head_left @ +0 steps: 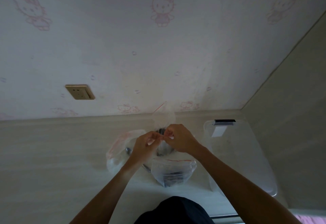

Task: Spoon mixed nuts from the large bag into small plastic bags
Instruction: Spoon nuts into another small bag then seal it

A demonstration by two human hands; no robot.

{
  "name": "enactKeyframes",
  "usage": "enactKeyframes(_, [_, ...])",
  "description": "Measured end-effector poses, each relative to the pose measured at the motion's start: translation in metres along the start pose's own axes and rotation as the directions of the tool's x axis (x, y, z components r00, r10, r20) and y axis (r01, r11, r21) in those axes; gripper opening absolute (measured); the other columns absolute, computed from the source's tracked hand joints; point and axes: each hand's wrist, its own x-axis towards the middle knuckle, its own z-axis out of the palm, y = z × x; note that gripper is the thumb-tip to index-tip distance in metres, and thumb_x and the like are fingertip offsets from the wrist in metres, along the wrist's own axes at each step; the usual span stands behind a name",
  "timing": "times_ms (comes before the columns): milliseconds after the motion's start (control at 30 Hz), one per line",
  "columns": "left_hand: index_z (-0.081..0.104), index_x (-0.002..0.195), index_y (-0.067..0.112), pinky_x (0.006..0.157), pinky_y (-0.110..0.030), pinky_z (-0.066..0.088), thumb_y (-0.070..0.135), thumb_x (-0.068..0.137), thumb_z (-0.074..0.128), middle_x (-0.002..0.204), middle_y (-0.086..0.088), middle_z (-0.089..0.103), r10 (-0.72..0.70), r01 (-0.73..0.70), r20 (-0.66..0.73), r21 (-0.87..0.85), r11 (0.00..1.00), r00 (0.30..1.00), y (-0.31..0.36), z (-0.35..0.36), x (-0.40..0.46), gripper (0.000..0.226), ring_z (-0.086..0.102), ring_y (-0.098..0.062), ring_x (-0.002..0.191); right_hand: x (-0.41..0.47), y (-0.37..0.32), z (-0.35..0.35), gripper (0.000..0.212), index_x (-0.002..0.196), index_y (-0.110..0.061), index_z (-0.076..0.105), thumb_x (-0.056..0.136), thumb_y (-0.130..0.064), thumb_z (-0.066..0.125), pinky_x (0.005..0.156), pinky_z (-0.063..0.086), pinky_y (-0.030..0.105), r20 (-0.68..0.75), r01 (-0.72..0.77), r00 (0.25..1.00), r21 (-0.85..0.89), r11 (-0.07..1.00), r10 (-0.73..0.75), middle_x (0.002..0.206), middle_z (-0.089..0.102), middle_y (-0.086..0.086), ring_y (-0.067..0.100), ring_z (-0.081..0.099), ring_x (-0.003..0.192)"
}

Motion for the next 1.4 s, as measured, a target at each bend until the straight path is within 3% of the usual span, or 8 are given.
enactKeyframes(100, [0.077,0.093,0.014,0.081,-0.021,0.050,0.012,0.096,0.072,0.091,0.001,0.078,-0.008,0.008,-0.002,-0.006,1.000,1.000,-0.002,0.000,0.000,0.006,0.071,-0.010,0.089,0.002,0.003,0.000,0.021,0.095,-0.004,0.075,0.096,-0.024,0.068,0.085,0.054,0.036,0.026,-0.011,1.000,0.055,0.998,0.010,0.100,0.072,0.010,0.023,0.067,0.091])
enactKeyframes(300, [0.071,0.088,0.027,0.070,-0.007,0.044,0.013,0.097,0.070,0.083,0.013,0.072,0.001,-0.001,-0.001,0.002,1.000,1.000,-0.004,0.000,0.003,0.017,0.064,0.011,0.076,0.000,0.014,-0.007,0.017,0.101,-0.003,0.077,0.096,-0.016,0.067,0.090,0.055,0.036,0.037,-0.053,0.998,0.149,0.987,0.048,0.103,0.076,0.012,0.024,0.069,0.096])
enactKeyframes(467, [0.074,0.086,0.034,0.066,-0.013,0.044,0.018,0.097,0.070,0.079,0.010,0.074,0.009,-0.010,0.043,0.024,1.000,0.999,-0.005,0.006,0.010,0.020,0.064,0.005,0.070,0.001,0.013,-0.007,0.018,0.102,-0.002,0.077,0.096,-0.018,0.070,0.090,0.053,0.032,0.032,-0.054,0.998,0.177,0.983,0.049,0.103,0.076,0.013,0.019,0.068,0.094])
enactKeyframes(633, [0.078,0.091,0.030,0.069,-0.006,0.046,0.019,0.094,0.075,0.078,0.025,0.073,0.029,-0.031,0.041,0.049,0.998,0.999,-0.006,0.009,0.014,0.012,0.069,0.010,0.077,0.001,0.016,-0.005,0.017,0.101,-0.002,0.076,0.096,-0.015,0.066,0.087,0.053,0.035,0.039,-0.059,0.998,0.147,0.987,0.054,0.102,0.075,0.014,0.025,0.068,0.096])
enactKeyframes(900, [0.070,0.087,0.043,0.076,-0.005,0.046,0.022,0.098,0.070,0.085,0.036,0.071,0.062,-0.066,0.039,0.108,0.992,0.997,-0.006,0.008,0.013,0.024,0.067,0.010,0.085,0.002,0.020,0.001,0.019,0.105,-0.008,0.070,0.102,-0.023,0.060,0.086,0.049,0.033,0.035,-0.014,0.999,0.041,0.999,0.012,0.104,0.068,0.009,0.022,0.064,0.094])
enactKeyframes(1033, [0.069,0.086,0.042,0.077,-0.012,0.049,0.043,0.093,0.067,0.084,0.026,0.073,0.063,-0.066,0.041,0.072,0.995,0.997,-0.005,0.004,0.013,0.007,0.069,0.003,0.084,-0.001,0.029,-0.001,0.023,0.106,-0.006,0.067,0.104,-0.027,0.056,0.086,0.049,0.036,0.057,0.005,0.998,-0.001,1.000,-0.005,0.103,0.066,0.009,0.024,0.062,0.094])
enactKeyframes(1100, [0.069,0.087,0.040,0.083,-0.020,0.051,0.051,0.088,0.063,0.087,0.018,0.075,0.069,-0.072,0.048,0.052,0.996,0.996,-0.005,0.001,0.013,0.013,0.070,-0.001,0.087,-0.002,0.035,-0.005,0.022,0.106,-0.002,0.068,0.103,-0.023,0.059,0.086,0.049,0.037,0.052,0.001,0.999,0.038,0.999,-0.003,0.103,0.068,0.013,0.027,0.064,0.095])
enactKeyframes(1400, [0.073,0.091,0.028,0.080,-0.015,0.048,0.041,0.089,0.067,0.092,0.007,0.077,-0.006,0.005,0.078,0.013,1.000,0.997,-0.008,-0.013,0.012,0.015,0.070,-0.006,0.088,-0.017,0.068,-0.028,0.017,0.102,-0.002,0.072,0.100,-0.017,0.065,0.088,0.051,0.039,0.048,0.040,0.998,0.065,0.997,-0.043,0.101,0.070,0.015,0.028,0.065,0.094])
